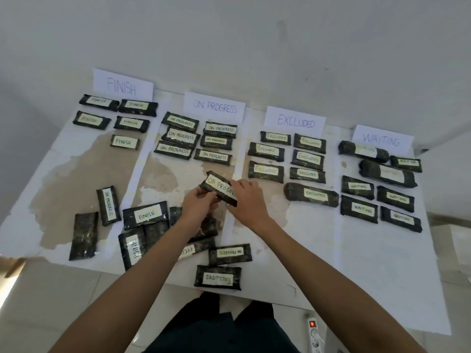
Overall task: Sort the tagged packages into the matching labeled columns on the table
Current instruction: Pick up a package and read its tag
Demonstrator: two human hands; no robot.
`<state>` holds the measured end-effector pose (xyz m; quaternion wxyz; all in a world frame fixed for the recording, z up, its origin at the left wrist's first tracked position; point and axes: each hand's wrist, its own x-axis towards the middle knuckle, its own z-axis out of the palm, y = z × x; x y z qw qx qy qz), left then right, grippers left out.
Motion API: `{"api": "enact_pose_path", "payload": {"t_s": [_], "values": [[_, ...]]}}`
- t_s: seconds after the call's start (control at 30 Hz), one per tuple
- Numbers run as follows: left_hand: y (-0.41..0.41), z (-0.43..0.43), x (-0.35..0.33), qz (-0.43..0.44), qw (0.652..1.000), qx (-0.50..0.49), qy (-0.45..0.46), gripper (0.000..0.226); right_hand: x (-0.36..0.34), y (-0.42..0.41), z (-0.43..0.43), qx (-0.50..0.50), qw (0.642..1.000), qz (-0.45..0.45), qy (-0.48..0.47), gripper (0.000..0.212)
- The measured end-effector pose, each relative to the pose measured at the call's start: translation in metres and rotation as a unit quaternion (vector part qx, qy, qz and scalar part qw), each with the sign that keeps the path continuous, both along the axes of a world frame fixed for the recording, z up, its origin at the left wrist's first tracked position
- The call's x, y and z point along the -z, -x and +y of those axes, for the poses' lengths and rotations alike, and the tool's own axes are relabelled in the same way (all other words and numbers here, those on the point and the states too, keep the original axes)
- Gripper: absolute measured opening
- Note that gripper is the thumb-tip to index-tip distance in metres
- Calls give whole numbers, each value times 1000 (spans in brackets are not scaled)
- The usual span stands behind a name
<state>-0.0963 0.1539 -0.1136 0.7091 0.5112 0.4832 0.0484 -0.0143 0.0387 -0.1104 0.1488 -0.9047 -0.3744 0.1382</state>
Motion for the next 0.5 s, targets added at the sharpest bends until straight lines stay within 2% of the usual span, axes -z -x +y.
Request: {"api": "enact_pose_path", "payload": {"t_s": [0.17,0.3,0.4,0.5], "values": [[-6,56,21,67,992,51,-96,30,24,-29,52,-7,999,-3,33,57],[6,90,30,82,969,129,-194,28,41,-42,77,-32,997,22,64,61],[21,107,37,74,937,218,-263,27,47,-46,85,-56,994,49,82,66],[39,114,45,56,880,325,-342,30,49,-49,88,-54,992,65,94,68]]}}
